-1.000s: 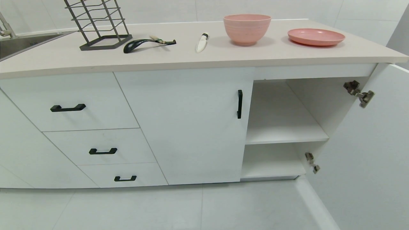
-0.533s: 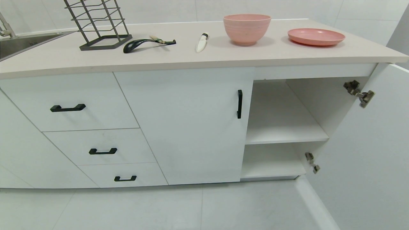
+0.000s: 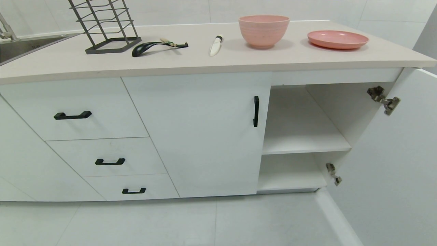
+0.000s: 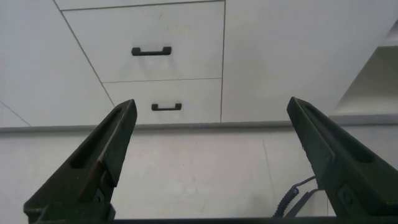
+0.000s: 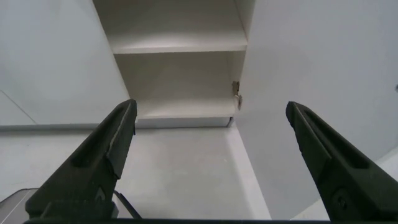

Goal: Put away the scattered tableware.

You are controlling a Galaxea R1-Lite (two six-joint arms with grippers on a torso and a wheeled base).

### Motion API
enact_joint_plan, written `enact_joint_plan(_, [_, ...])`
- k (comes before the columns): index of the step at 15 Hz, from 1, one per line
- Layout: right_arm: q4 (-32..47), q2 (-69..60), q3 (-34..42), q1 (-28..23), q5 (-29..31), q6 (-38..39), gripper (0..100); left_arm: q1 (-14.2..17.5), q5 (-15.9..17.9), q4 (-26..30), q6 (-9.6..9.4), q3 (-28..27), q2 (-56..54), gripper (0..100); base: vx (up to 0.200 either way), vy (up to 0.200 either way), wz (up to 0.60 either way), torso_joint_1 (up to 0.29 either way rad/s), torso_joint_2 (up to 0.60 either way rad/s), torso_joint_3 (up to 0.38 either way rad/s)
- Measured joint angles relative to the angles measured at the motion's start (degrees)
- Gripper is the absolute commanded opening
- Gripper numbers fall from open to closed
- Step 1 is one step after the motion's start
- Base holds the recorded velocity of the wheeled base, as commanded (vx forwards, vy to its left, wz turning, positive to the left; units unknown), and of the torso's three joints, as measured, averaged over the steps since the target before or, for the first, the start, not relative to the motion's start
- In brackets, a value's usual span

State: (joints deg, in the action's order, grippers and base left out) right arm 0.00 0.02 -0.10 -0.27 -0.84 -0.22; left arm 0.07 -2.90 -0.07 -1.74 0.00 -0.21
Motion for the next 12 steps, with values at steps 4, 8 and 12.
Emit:
enact_joint_plan(4, [0.05,0.00,0.02,0.00,0.06,0.09,100,-0.02,1.02,0.07,0.13,0.00,0.00,100,0.000,0.000,0.00,0.000,0.00,0.000])
enact_joint_plan(8, [0.05,0.00,0.02,0.00,-0.17,-0.07,100,0.00,1.01,0.05,1.50,0.00,0.02,100,0.000,0.000,-0.45,0.003,0.00,0.003])
enact_joint_plan(12, [0.05,0.00,0.02,0.00,-0.20,-0.11,100,0.00,0.90,-0.04,3.66,0.00,0.02,100,0.000,0.000,0.00,0.000,0.00,0.000])
